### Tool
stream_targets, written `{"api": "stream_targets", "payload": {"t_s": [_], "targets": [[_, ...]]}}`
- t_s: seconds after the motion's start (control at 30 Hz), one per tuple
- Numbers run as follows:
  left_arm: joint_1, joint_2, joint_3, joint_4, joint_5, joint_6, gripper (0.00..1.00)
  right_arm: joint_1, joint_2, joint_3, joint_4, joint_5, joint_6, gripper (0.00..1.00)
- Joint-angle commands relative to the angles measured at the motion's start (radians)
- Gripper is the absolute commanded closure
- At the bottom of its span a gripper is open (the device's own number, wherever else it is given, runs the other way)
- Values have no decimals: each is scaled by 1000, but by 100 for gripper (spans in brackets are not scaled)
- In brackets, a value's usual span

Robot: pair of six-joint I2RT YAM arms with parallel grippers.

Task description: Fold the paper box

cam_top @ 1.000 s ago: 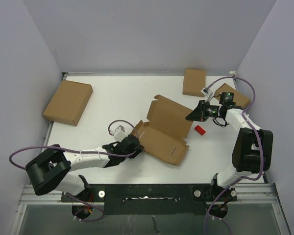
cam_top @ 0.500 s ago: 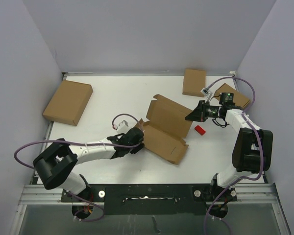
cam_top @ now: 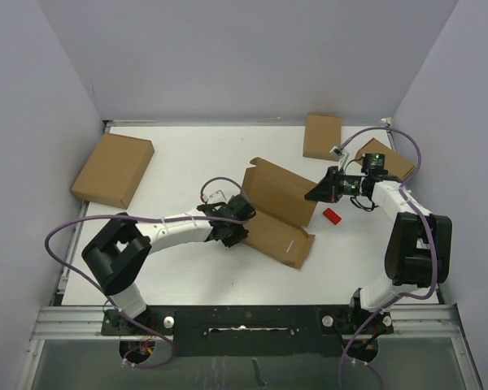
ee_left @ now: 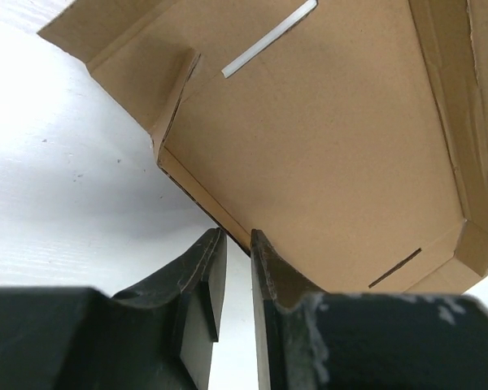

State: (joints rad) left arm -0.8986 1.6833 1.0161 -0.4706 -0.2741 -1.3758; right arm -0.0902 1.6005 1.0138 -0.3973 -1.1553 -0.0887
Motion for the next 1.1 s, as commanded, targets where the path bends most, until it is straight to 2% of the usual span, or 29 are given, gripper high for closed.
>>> {"api": "stream_targets", "payload": {"t_s": [0.0,0.2,0.37,0.57,0.73,0.87,1.0,1.07], "targets": [[15,43,93,-58,16,37,81,14,-31,-14,-3,-43,-13,100],[35,41,108,-56,42,75,77,-1,-35,-13,-3,-51,-15,100],[42,-62,37,49,85,200,71,-41,-36,-13,-2,-66,-13,100],[55,-315,-175,276,177,402,41,-55,-41,-12,-3,-69,-21,100],[127,-563,-281,278,234,582,25,-63,-40,-2,-21,-83,-54,100],[268,-680,-291,223,345,806,23,-63,-50,3,-38,-125,-87,100],[327,-659,-288,205,371,1017,26,-63,-65,10,-61,-161,-135,100],[340,-609,-276,232,392,1068,26,-62,-71,16,-74,-178,-160,100]]}}
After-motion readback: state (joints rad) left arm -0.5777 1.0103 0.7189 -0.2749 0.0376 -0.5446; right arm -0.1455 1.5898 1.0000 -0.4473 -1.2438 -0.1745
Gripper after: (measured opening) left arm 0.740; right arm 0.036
